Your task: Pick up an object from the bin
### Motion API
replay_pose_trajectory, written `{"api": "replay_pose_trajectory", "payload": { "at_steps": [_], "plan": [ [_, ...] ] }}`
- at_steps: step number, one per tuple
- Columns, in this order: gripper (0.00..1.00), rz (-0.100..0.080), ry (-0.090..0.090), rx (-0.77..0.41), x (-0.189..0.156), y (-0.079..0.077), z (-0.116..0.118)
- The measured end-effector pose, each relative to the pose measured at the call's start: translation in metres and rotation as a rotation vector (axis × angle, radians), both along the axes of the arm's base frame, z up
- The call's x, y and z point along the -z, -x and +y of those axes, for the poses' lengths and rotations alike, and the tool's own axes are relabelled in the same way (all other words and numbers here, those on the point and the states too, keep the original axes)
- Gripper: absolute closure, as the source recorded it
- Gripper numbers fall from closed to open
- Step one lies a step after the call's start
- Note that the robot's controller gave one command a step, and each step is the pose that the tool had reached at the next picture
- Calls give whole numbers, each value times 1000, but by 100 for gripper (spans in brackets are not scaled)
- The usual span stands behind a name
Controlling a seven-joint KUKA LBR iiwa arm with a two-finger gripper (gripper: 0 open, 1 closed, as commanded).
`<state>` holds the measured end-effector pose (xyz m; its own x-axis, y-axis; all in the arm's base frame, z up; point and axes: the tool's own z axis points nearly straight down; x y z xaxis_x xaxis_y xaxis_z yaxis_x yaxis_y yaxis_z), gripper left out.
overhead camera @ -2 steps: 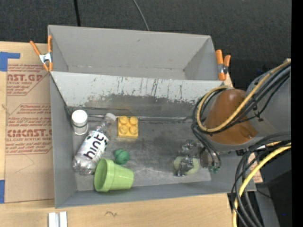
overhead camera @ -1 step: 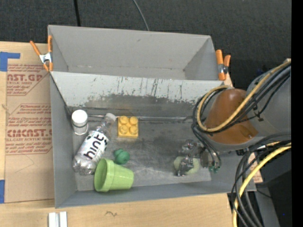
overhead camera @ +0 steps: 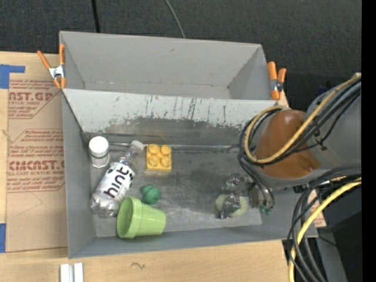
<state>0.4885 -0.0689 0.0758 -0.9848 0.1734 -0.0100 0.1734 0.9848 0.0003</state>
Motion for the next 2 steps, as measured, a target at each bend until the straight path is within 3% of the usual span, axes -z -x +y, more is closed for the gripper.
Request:
{"api": "replay_pose_trajectory", "payload": {
  "at_steps": [2],
  "plan": [
    [100,19,-3,0,-26,4,1]
  ]
}}
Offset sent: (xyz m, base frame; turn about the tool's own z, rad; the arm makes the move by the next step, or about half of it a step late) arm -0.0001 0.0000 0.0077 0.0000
